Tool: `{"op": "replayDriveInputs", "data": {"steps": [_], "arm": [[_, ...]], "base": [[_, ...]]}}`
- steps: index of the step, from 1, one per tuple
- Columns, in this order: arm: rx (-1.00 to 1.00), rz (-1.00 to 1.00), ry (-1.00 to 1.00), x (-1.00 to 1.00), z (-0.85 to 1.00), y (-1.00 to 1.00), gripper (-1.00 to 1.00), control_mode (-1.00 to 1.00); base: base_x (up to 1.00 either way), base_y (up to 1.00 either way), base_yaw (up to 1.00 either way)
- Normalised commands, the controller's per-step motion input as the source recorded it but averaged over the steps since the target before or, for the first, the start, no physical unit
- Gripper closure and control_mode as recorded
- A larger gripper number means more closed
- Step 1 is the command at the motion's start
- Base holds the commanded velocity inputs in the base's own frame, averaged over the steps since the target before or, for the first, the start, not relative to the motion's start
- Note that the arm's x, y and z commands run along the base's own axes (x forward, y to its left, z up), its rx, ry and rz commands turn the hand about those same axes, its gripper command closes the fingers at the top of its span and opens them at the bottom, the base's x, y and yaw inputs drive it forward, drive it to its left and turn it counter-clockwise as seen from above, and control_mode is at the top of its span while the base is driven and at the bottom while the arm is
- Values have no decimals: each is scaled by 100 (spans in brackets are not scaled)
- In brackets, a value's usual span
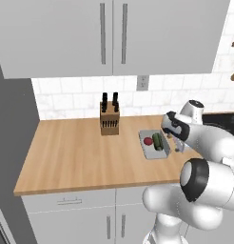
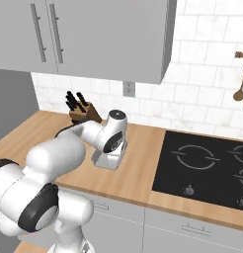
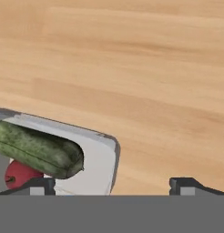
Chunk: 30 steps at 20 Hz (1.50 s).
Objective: Take the meat container that has the steak and place it on the second highest rack of the freezer. Then take the vegetable container that has the tomato and cucumber and place it on the highest rack of the freezer.
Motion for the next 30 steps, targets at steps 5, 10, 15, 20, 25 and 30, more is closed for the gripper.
{"op": "replayDriveInputs", "data": {"steps": [5, 10, 15, 20, 25, 30], "arm": [[0, 0, 1, 27, -36, 18, -100, -100], [0, 0, -1, 0, -36, 17, -100, -100], [0, 0, 0, 0, -38, 17, -100, -100], [0, 0, 0, 0, -24, 20, -100, -100], [0, 0, 5, 1, -12, 11, -100, -100], [0, 0, 0, 0, -29, 1, -100, -100]], "base": [[0, 0, 0], [0, 0, 0], [0, 0, 0], [0, 0, 0], [0, 0, 0], [0, 0, 0]]}}
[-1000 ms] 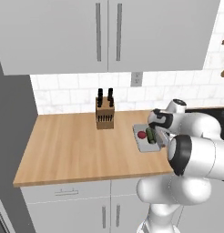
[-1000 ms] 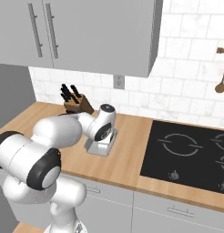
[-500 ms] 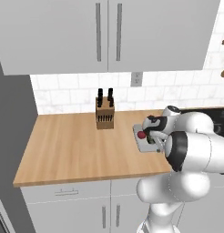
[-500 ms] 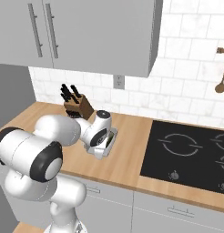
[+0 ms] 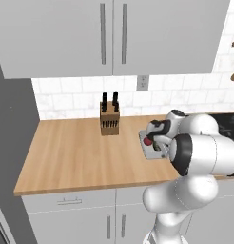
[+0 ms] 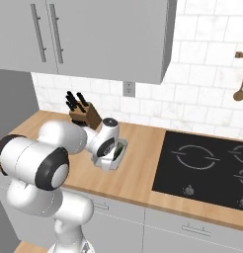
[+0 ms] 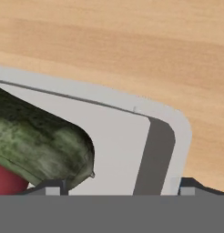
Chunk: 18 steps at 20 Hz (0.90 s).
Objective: Take the meat container that has the steak and place it on the second highest rack of the freezer. Then take the vegetable container that has the tomato and cucumber and place it on the highest rack of the freezer.
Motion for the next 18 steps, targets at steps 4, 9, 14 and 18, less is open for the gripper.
{"op": "replayDriveInputs", "data": {"steps": [4, 9, 14, 18], "arm": [[0, 0, 0, 0, -36, 0, -100, -100], [0, 0, 0, 0, -51, 0, -100, -100], [0, 0, 0, 0, -52, 0, -100, -100], [0, 0, 0, 0, -4, 2, -100, -100]], "base": [[0, 0, 0], [0, 0, 0], [0, 0, 0], [0, 0, 0]]}}
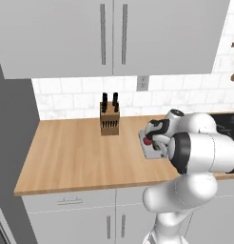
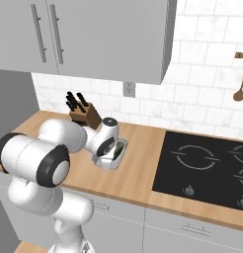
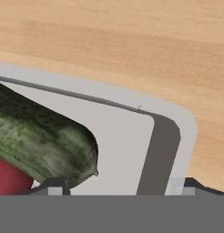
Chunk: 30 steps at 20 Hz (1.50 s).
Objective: Take the meat container that has the steak and place it on the second highest rack of the freezer. Then take the vegetable container that has the tomato and cucumber and place it on the highest rack of the freezer.
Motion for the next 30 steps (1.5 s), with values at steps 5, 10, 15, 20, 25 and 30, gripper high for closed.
{"op": "replayDriveInputs", "data": {"steps": [5, 10, 15, 20, 25, 30], "arm": [[0, 0, 0, 0, 0, 0, 100, -100], [0, 0, 0, 0, 0, 0, 100, -100], [0, 0, 0, 0, 0, 0, 100, -100], [0, 0, 0, 0, 0, 0, 100, -100], [0, -1, 0, 0, 19, -2, 100, -100], [0, -9, 0, -29, 79, 3, 100, -100]], "base": [[0, 0, 0], [0, 0, 0], [0, 0, 0], [0, 0, 0], [0, 0, 0], [0, 0, 0]]}}
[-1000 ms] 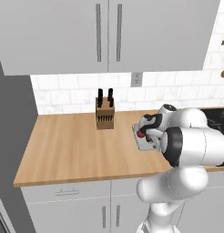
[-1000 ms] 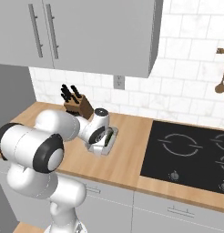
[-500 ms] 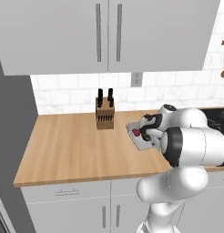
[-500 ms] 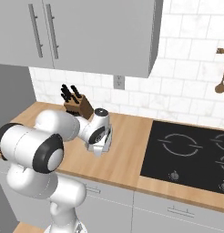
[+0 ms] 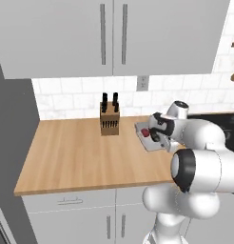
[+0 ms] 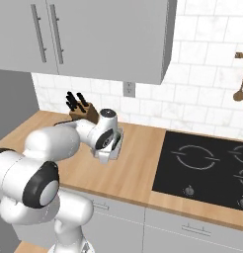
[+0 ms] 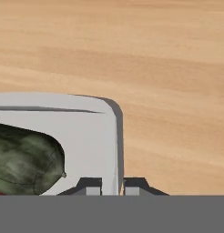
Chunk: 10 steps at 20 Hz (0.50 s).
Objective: Take the meat container that has the steak and place it on the second highest rack of the freezer. Then take the vegetable container that has the tomato and cucumber and place it on the highest rack of the freezer.
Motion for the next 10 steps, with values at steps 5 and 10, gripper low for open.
{"op": "replayDriveInputs", "data": {"steps": [5, 10], "arm": [[-3, -16, 0, -25, 75, 18, 100, -100], [0, -14, 0, -42, 55, 8, 100, -100]], "base": [[0, 0, 0], [0, 0, 0]]}}
